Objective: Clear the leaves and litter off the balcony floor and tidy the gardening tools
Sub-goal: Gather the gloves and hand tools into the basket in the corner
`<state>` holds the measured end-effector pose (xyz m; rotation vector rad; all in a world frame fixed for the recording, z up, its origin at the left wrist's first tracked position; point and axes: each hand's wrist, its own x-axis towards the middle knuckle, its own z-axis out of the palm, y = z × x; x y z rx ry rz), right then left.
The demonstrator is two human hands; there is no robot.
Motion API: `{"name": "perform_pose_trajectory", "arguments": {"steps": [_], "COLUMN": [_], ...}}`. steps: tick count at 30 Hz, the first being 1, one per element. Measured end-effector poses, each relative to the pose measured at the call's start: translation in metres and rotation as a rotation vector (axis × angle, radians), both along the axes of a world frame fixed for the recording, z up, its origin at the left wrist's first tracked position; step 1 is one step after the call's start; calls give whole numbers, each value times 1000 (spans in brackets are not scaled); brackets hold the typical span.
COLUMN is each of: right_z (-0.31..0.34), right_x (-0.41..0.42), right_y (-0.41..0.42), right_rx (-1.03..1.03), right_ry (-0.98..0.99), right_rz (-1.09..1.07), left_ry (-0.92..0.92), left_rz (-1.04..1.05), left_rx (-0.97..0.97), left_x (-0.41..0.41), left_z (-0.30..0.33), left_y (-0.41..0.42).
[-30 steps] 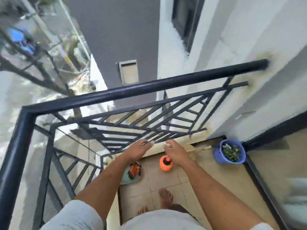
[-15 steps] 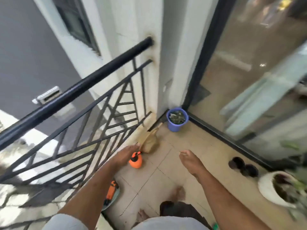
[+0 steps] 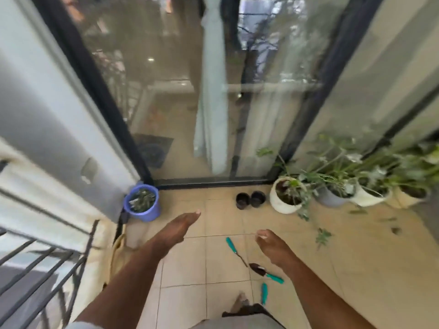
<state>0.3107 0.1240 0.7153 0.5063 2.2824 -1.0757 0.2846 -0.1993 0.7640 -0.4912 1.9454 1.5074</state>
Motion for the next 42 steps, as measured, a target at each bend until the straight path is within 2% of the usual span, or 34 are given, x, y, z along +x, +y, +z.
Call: {"name": "perform_pose_trajectory", "arguments": {"steps": [4, 7, 12, 17, 22, 25, 30, 35, 36, 38, 42], "right_z": [-9, -15, -36, -74, -85, -114, -198, -337, -389, -420, -536], "right_x": [3, 17, 57, 98, 114, 125, 133, 139, 143, 133, 118], "right_y": [84, 115, 157, 155, 130, 120, 119, 125, 125, 136, 146], "right_rx": [36, 51, 8, 71, 119, 80, 38, -2, -4, 26, 59], "right_ry": [-14, -1, -108, -233, -367, -413, -448, -483, -498, -499, -509], "right_rz": [-293, -436, -712, -829, -844, -852, -897, -824, -805, -764, -719], "left_ry": [-52, -66, -165, -190, -56, 5, 43, 1, -7, 10, 60], "left_rz": [-190, -251, -406, -693, -1080, -1203, -1322, -1366, -1369, -1361, -1399], "left_rx": [4, -19, -139, -234, -320, -424, -557, -666, -676, -712, -763], "left_x": [-57, -76, -110, -143, -168, -182, -189, -180, -175, -179, -176], "left_z": [-12, -17, -50, -97, -119, -151, -244, -390, -440, -472, -600], "left_y": [81, 109, 161, 199, 238, 257, 282, 291, 293, 299, 299]}}
